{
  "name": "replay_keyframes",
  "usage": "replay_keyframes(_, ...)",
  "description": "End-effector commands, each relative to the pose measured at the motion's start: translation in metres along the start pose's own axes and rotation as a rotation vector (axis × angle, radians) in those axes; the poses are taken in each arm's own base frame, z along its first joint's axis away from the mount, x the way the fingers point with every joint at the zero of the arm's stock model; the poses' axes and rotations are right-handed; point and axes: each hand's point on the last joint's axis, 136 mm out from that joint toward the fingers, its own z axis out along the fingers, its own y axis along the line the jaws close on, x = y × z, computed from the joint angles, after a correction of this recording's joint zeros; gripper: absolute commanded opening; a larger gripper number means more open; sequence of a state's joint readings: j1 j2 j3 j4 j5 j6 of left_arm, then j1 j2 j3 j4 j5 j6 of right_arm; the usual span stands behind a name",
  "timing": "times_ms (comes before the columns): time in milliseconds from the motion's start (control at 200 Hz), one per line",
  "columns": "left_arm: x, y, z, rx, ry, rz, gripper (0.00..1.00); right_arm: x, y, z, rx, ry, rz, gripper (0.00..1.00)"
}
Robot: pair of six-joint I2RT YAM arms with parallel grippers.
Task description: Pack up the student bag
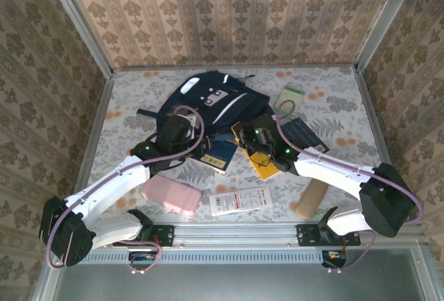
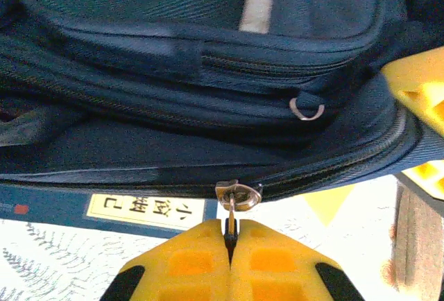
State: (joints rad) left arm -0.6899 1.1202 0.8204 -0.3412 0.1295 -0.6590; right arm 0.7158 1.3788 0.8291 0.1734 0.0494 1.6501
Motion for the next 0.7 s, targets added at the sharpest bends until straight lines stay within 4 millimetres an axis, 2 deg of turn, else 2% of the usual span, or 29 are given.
replay_keyframes(0,-0.002,0.025,-0.005,-0.054,-0.024,-0.058,0.00,-0.030,0.013,-0.011,-0.046,-0.108,-0.018,0.00)
replay_keyframes(245,-0.001,0.049,-0.001,-0.068,-0.017,-0.158,0.00,-0.024,0.017,-0.008,-0.099,-0.052,-0.144,0.00)
replay_keyframes(400,0.000,0.064,-0.003,-0.104,-0.016,-0.183,0.00,-0.023,0.023,-0.014,-0.133,-0.053,-0.233,0.00)
replay_keyframes(555,0.007,0.080,-0.002,-0.130,-0.007,-0.230,0.00,-0.025,0.019,-0.014,-0.130,-0.052,-0.249,0.00)
replay_keyframes(580,0.004,0.091,-0.004,-0.149,-0.019,-0.258,0.00,-0.024,0.019,-0.013,-0.133,-0.047,-0.249,0.00)
replay_keyframes(695,0.006,0.109,-0.007,-0.198,-0.018,-0.312,0.00,-0.023,0.014,-0.009,-0.120,-0.029,-0.249,0.00)
